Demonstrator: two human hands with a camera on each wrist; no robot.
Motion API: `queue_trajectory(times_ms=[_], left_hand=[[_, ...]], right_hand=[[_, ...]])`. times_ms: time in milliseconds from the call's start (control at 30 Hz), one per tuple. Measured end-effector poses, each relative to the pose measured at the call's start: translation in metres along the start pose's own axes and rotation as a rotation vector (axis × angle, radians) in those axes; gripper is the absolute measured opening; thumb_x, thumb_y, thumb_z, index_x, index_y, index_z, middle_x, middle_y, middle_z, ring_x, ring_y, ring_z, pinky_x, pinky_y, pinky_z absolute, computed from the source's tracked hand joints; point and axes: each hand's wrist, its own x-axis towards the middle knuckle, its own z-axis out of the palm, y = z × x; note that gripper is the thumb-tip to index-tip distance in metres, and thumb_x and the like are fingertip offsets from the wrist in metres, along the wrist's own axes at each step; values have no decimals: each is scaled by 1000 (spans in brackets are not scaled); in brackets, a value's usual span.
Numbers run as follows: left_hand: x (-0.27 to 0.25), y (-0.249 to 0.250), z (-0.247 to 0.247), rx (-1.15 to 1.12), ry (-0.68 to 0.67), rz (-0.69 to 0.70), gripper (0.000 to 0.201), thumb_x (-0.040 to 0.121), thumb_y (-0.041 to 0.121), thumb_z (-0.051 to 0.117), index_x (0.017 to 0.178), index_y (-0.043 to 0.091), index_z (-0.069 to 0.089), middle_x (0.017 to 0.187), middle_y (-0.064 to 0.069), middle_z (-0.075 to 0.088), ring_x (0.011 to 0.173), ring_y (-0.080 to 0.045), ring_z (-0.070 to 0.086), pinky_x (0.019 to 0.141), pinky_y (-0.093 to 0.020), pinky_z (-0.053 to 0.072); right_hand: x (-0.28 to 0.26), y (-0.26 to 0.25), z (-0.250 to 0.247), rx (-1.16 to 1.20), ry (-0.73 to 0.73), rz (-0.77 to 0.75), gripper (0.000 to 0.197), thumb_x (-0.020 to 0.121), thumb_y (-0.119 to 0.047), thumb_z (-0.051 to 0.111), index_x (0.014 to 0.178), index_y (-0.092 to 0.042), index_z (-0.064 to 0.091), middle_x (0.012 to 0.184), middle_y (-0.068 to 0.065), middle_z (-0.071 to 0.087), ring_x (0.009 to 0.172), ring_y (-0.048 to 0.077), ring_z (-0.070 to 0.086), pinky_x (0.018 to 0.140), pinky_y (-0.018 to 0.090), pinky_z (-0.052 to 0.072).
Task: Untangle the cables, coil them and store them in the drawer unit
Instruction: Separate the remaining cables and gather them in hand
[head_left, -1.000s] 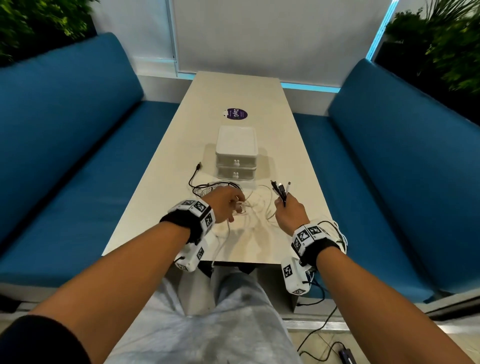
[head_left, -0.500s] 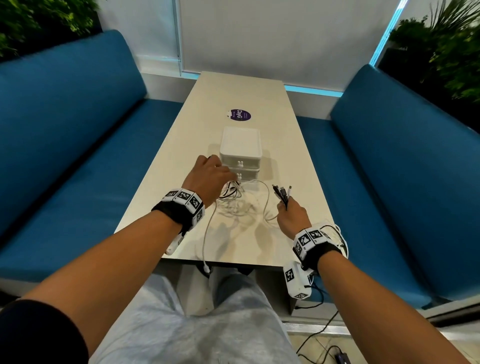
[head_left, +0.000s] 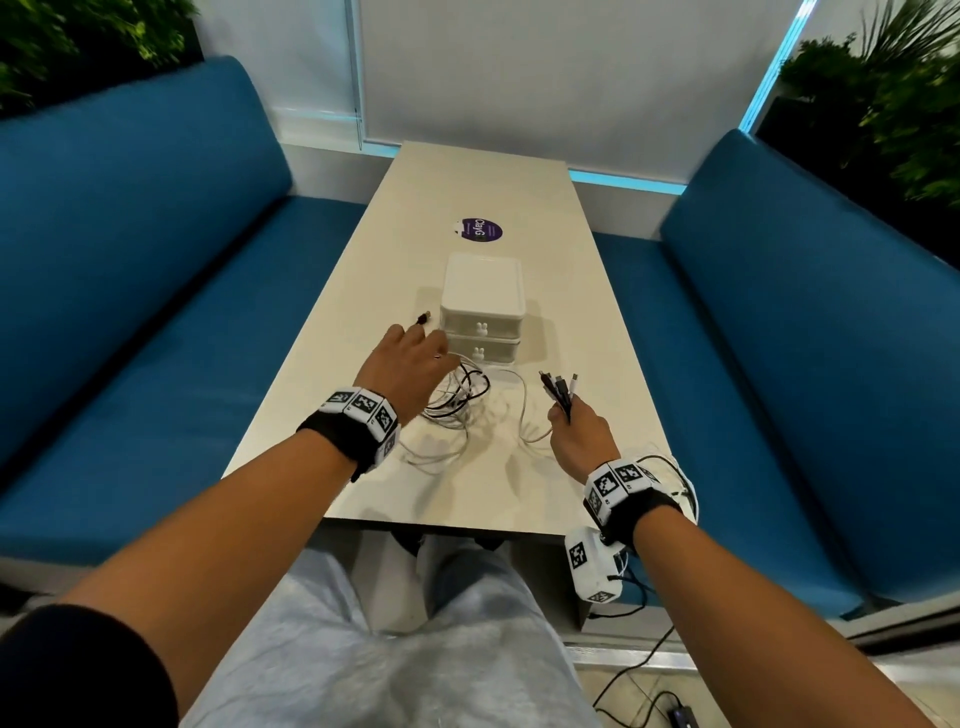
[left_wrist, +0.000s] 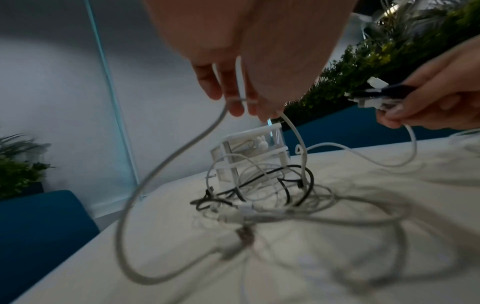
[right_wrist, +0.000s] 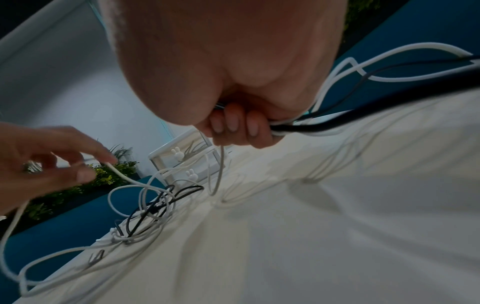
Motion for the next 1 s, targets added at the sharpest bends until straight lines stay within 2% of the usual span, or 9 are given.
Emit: queue_trajectory(times_ms=[100,233,367,433,567,633,733,900,1000], left_hand=[[-9,13,7,2,-81,-84,31,82,26,54,108,21,69,120,0,59,109,-29,50,94,-43,33],[-6,39,4,-36,-108,-236,53,88,51,35,92,15,74,116,-4,60,110,-30,47,96,-46,29],[1,63,13,-129,-147,-90,35,93,33,49,121,15,60,132,-5,50,123,-28,39,101,-43,29],[-1,78,23,-242,-156,-7,47,88,23,56,134,15,49,143,-4,42,130,-27,35,103,-43,30],[-10,104,43,-394,-199,58,55,89,31,61,141,28,45,156,3,28,139,-23,26,105,-47,29],[-10,112,49,-441,-184,63,33,93,37,57,125,27,60,152,4,36,139,-22,29,103,-45,30],[-9,115,55,-586,-128,62,23,99,32,50,105,17,66,123,-2,62,130,-25,46,94,-42,40],[-12,110,69,-650,-47,87,20,100,23,51,97,9,65,121,-12,66,126,-33,53,97,-42,45],[-13,105,67,-633,-126,42,21,102,23,45,104,11,63,100,-10,64,97,-35,58,82,-39,42]], right_hand=[[0,0,0,21,-7,-4,32,102,-29,37,113,-13,62,108,13,66,102,34,59,85,37,46],[0,1,-2,63,1,-22,31,101,-27,37,102,-15,65,94,8,66,94,32,60,82,35,46],[3,4,-6,152,20,-41,26,101,-28,38,94,-20,61,88,1,59,85,25,55,75,30,39],[4,5,-8,207,37,-55,28,101,-30,39,88,-21,62,90,2,60,86,25,56,78,32,42],[5,8,-8,295,55,-59,35,101,-34,43,75,-24,63,80,-4,60,85,22,57,86,38,45],[6,10,-8,292,41,-67,36,101,-34,43,75,-22,63,76,-6,58,81,20,55,83,38,45],[9,16,-12,179,72,-71,34,103,-32,38,84,-17,62,87,2,62,88,26,58,79,34,42],[10,22,-10,6,96,-18,36,104,-27,33,104,-8,63,109,13,67,104,35,58,86,37,44],[11,26,-11,34,117,55,36,104,-27,32,110,-5,60,112,16,65,106,36,57,80,32,39]])
